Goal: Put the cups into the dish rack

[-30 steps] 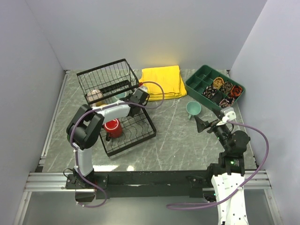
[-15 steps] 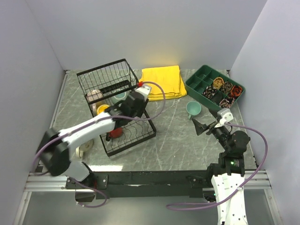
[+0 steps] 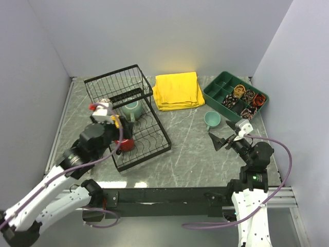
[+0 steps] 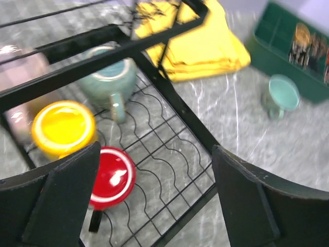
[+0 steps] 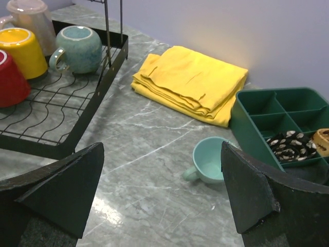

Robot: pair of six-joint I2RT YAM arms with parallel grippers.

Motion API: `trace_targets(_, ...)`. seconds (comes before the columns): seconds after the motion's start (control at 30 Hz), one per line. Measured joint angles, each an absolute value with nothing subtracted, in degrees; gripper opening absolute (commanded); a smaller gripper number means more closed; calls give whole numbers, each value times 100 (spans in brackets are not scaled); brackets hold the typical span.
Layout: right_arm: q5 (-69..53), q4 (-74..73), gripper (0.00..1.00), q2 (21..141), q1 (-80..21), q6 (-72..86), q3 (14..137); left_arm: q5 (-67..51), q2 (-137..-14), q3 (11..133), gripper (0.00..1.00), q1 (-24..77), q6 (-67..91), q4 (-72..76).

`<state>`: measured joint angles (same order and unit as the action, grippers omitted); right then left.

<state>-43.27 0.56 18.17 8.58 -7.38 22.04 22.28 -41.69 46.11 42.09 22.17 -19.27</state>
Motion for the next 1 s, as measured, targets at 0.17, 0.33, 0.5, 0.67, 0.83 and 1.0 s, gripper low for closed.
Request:
trace_targets(0.17, -4386, 1, 100, 1942, 875, -735, 2206, 2233, -3398, 4375, 96, 3771, 2749, -2368)
trace_targets(0.33, -4438, -106, 100, 2191, 897, -735, 2206, 2233, -3004, 4370, 96, 3756, 3507, -3024)
trace_targets(0.5, -4501, -189, 100, 2338, 904, -735, 2206, 2394, -2491, 4359, 89, 3756, 4195, -3518)
trace_targets(0.67, -4536, -191, 100, 2338, 908, -735, 2206, 2836, -2499, 4287, 89, 3756, 4755, -3896)
trace_targets(0.83, -4554, -191, 100, 2333, 954, -735, 2206, 3144, -2727, 4263, 91, 3721, 5133, -4150)
trace_targets(1.0, -4558, -191, 100, 2309, 958, -735, 2206, 3240, -2954, 4296, 95, 3520, 5273, -4191)
